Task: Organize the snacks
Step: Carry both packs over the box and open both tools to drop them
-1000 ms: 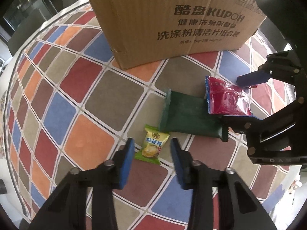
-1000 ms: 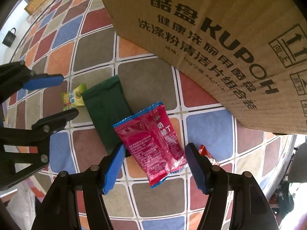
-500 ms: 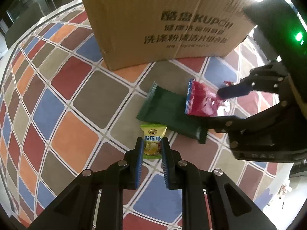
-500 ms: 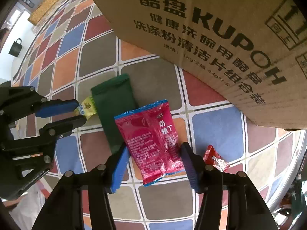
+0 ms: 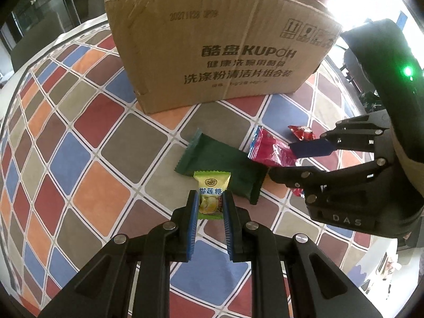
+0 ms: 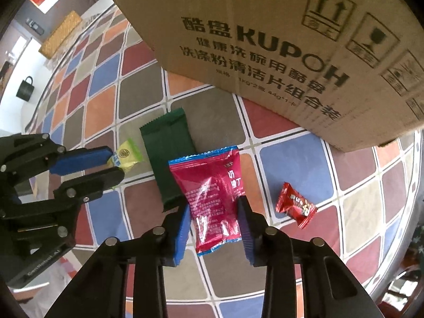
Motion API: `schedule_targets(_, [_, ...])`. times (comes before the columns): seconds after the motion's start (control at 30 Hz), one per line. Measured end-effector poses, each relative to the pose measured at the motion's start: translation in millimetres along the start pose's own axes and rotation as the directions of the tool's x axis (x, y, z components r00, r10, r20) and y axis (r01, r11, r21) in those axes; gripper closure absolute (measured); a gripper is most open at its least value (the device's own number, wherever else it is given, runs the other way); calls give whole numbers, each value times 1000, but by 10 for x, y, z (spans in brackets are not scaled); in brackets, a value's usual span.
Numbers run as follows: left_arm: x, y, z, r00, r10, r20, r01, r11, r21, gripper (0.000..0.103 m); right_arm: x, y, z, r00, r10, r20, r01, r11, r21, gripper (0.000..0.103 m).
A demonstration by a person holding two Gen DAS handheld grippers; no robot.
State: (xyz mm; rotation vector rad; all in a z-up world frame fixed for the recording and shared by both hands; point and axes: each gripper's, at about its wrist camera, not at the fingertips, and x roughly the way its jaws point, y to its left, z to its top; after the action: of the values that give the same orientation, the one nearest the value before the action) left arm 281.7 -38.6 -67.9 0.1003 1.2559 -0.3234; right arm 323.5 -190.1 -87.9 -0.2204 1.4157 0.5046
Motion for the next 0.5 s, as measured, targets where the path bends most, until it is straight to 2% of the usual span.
schedule_targets(0.5, [-288, -120, 38, 997, -15, 78, 14, 1000, 10, 84, -414, 149, -116, 993, 28, 119, -32, 999, 32, 70])
